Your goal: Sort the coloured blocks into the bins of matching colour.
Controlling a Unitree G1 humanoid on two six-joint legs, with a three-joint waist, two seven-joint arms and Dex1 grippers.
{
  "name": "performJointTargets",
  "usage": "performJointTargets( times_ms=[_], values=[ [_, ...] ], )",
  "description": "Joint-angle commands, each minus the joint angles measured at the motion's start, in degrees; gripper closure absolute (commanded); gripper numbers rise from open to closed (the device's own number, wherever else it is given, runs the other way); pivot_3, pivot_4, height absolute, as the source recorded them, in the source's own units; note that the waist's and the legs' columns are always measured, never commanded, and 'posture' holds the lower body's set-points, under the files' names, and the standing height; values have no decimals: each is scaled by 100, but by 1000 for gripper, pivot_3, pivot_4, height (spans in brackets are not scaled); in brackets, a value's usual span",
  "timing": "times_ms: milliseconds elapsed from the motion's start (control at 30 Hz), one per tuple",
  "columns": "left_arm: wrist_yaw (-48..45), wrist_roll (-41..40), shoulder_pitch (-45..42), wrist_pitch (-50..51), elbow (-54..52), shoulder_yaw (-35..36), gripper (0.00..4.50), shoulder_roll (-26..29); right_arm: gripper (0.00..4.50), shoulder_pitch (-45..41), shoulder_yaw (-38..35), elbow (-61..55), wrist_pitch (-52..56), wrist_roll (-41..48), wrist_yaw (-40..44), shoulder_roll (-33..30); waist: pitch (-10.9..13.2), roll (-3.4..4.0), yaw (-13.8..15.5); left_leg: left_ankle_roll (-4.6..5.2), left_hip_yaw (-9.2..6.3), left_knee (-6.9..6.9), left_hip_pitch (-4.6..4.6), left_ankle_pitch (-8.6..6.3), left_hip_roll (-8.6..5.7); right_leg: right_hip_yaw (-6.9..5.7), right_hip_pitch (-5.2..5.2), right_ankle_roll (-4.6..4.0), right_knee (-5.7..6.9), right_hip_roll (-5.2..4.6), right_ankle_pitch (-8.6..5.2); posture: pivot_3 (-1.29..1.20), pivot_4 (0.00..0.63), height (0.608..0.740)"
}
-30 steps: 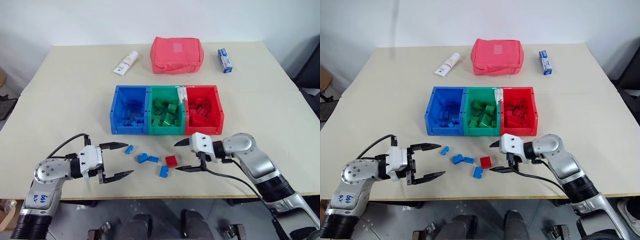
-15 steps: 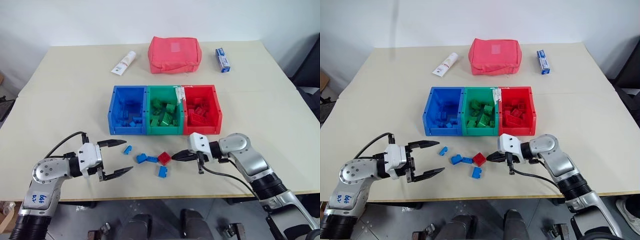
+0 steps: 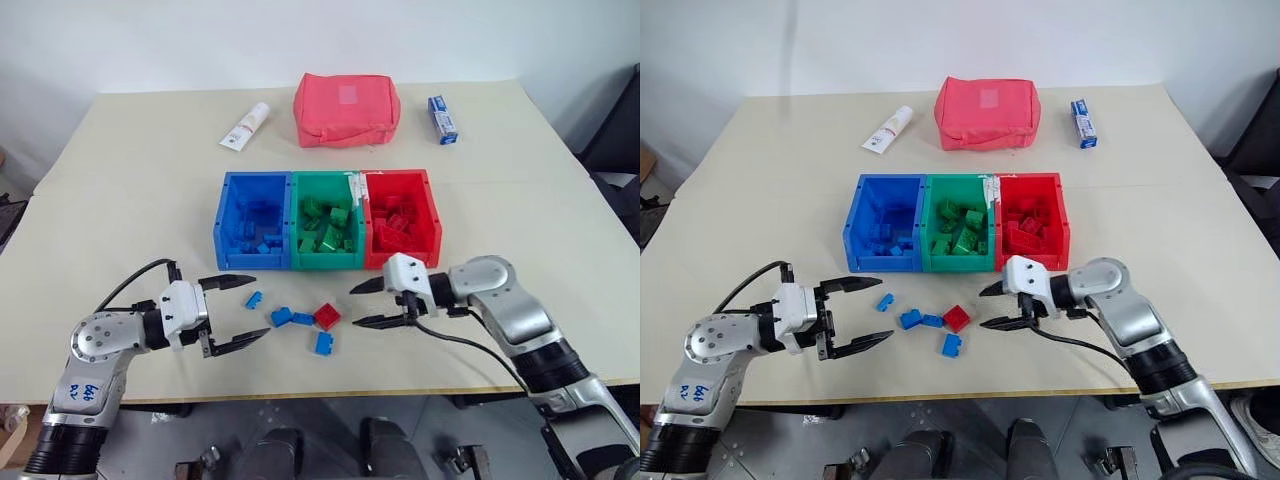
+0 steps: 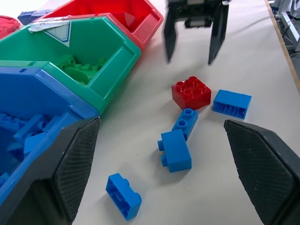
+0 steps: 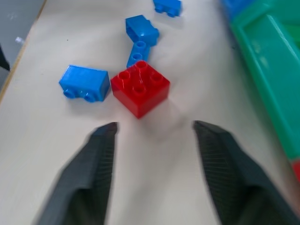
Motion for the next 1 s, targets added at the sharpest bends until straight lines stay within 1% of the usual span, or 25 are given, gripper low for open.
performJointTargets(
  times_ms=[33, 67, 300, 400, 433, 467, 500, 533, 600, 667, 700, 833, 1000],
  values=[
    [-14, 1, 18, -72, -91, 77, 0, 55, 178, -262, 157, 401, -664, -238, -39, 267, 0, 0, 0, 0, 0, 0, 0, 0, -1, 1, 0, 0, 0, 0, 0, 0, 150, 740],
    [-12, 0, 44, -71, -107, 90, 0, 61, 54, -344, 246, 554, -819, -321, 25, 323, 0, 0, -1, 0, 0, 1, 0, 0, -1, 1, 0, 0, -1, 0, 0, 0, 150, 740],
    [32, 2, 118, -69, -163, 128, 0, 70, 54, -614, 509, 1069, -1139, -408, 421, 630, 0, 0, -4, -1, -1, 0, 0, -1, 1, 1, -2, -2, 1, 5, 0, 0, 150, 740],
    [61, 4, 116, -73, -161, 150, 0, 73, 647, -617, 464, 1140, -1187, -369, 467, 687, 0, 0, -6, -1, 0, 0, 0, -1, 2, 2, -2, -3, 1, 5, 1, 0, 150, 740],
    [64, 4, 118, -78, -156, 153, 0, 74, 997, -608, 448, 1145, -1174, -343, 506, 694, 0, 0, -5, -1, 0, 0, 0, -1, 2, 2, -2, -3, 1, 6, 1, 0, 150, 740],
    [65, 3, 123, -81, -152, 154, 0, 74, 997, -592, 430, 1138, -1183, -330, 522, 689, 0, 0, -5, -2, 0, 0, 0, -1, 2, 2, -2, -3, 2, 6, 1, 0, 150, 740],
    [67, 2, 127, -86, -148, 149, 0, 72, 1429, -554, 407, 1105, -1191, -330, 517, 653, 0, 0, -5, -2, -1, 1, 0, -1, 2, 3, -2, -3, 1, 6, 1, 0, 150, 740],
    [68, 1, 130, -90, -146, 145, 0, 71, 1541, -527, 390, 1082, -1200, -333, 508, 627, 0, 0, -5, -2, 0, 1, 0, -2, 3, 3, -3, -4, 2, 7, 1, 0, 150, 740],
    [74, 2, 127, -93, -146, 134, 0, 63, 2130, -489, 331, 1055, -1213, -346, 445, 587, 0, 0, -5, -2, 0, 0, 0, -2, 3, 4, -3, -4, 2, 8, 1, 0, 150, 740],
    [83, 4, 103, -94, -144, 103, 0, 35, 2849, -427, 183, 975, -1214, -340, 285, 519, 0, 0, -2, -3, 0, 1, 0, -2, 3, 4, -3, -4, 2, 8, 1, 0, 150, 740],
    [88, 5, 86, -95, -134, 84, 0, 18, 3098, -371, 83, 891, -1189, -274, 244, 484, 0, 0, 1, -3, 0, 1, 0, -2, 3, 4, -3, -4, 2, 8, 1, 0, 150, 740],
    [92, 20, -1, -104, -59, 11, 0, -36, 3098, -93, -299, 448, -1028, -45, 68, 285, 0, 0, 9, -3, 0, 0, 0, -2, 2, 5, -3, -4, 1, 8, 1, 0, 150, 740],
    [128, -10, -180, -51, 3, -62, 0, -169, 3098, 263, -1109, -379, -284, 556, -451, 82, 0, 0, 10, -3, 0, 1, -1, -2, 2, 6, -3, -4, 1, 7, 1, 0, 150, 740]
  ],
)
